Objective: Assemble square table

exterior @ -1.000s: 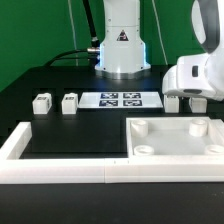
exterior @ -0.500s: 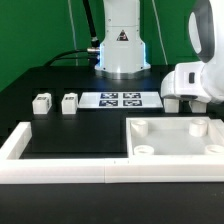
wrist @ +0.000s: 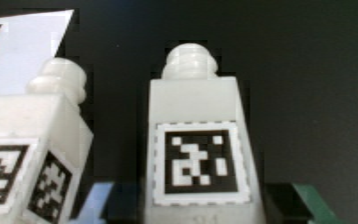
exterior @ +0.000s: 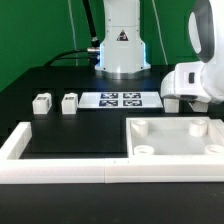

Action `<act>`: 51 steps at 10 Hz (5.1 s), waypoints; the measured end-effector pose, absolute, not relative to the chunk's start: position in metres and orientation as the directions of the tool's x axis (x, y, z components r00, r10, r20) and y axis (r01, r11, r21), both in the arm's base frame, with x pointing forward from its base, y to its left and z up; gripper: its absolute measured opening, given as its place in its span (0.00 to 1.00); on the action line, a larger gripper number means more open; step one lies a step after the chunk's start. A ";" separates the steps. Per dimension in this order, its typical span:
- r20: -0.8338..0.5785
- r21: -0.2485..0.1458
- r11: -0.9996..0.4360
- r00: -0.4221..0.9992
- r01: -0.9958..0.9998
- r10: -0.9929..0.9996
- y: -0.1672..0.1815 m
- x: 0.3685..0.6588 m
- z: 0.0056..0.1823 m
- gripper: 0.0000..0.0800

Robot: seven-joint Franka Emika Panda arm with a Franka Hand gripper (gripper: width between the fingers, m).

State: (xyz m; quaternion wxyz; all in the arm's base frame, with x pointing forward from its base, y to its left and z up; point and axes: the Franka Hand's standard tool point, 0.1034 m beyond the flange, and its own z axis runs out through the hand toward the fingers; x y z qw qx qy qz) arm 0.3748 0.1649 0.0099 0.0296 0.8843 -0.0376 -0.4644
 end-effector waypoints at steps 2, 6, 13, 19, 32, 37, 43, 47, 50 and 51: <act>-0.819 0.087 -0.995 0.566 -0.039 -0.094 0.165 0.375 0.010 0.36; -0.760 0.056 -0.995 0.643 -0.081 -0.095 0.152 0.429 0.073 0.36; -0.404 0.007 -0.997 0.912 -0.076 -0.072 0.128 0.472 0.133 0.36; 0.110 -0.094 -0.988 0.985 -0.126 -0.136 0.137 0.564 0.156 0.36; 0.424 -0.106 -0.994 0.904 -0.018 -0.061 0.117 0.601 0.147 0.36; 0.484 -0.070 -0.997 0.875 0.022 -0.015 0.092 0.628 0.140 0.36; 0.462 -0.067 -0.997 0.887 0.035 0.000 0.110 0.621 0.118 0.36; 0.443 -0.062 -0.997 0.896 0.044 0.012 0.116 0.618 0.101 0.36; 0.445 -0.061 -0.997 0.895 0.048 0.016 0.119 0.625 0.095 0.36; 0.442 -0.057 -0.997 0.897 0.050 0.020 0.116 0.626 0.090 0.36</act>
Offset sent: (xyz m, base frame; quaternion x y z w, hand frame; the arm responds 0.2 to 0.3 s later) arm 0.0430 -0.0055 0.0638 0.0426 0.0204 -0.0027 0.9989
